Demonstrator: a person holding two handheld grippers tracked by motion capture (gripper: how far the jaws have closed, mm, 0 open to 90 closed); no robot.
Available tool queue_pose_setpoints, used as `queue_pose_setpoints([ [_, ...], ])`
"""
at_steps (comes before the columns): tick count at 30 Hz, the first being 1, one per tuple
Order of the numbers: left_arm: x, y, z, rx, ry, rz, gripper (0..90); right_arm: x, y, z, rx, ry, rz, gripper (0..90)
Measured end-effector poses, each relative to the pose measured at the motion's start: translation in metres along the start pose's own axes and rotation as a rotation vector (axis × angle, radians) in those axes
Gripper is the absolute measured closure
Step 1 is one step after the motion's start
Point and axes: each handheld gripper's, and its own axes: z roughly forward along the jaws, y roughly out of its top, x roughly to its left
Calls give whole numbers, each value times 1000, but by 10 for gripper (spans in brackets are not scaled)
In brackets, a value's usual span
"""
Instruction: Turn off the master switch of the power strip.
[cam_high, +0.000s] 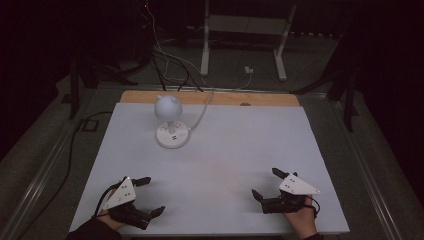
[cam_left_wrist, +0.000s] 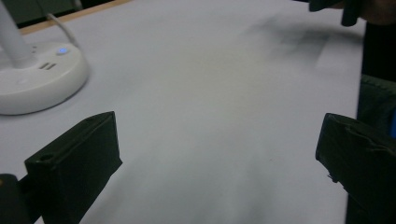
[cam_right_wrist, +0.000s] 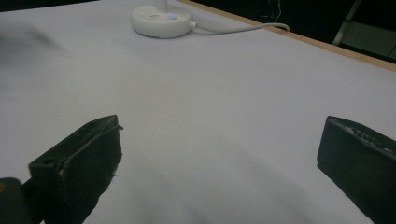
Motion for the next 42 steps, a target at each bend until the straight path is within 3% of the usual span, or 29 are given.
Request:
queue_pose_setpoints([
  [6,-3,8,3,37,-43,8,3,1,2,-1,-10,-4,-2,0],
  [14,-2,28,4,33,-71,30,4,1,4,-4,-30,-13,-8,0],
  [37,5,57,14,36,-91,44,9,2,5,-6,-42,-9,-2,0],
  [42,9,63,18,31,-89,29,9,1,5,-7,-44,-11,0,0],
])
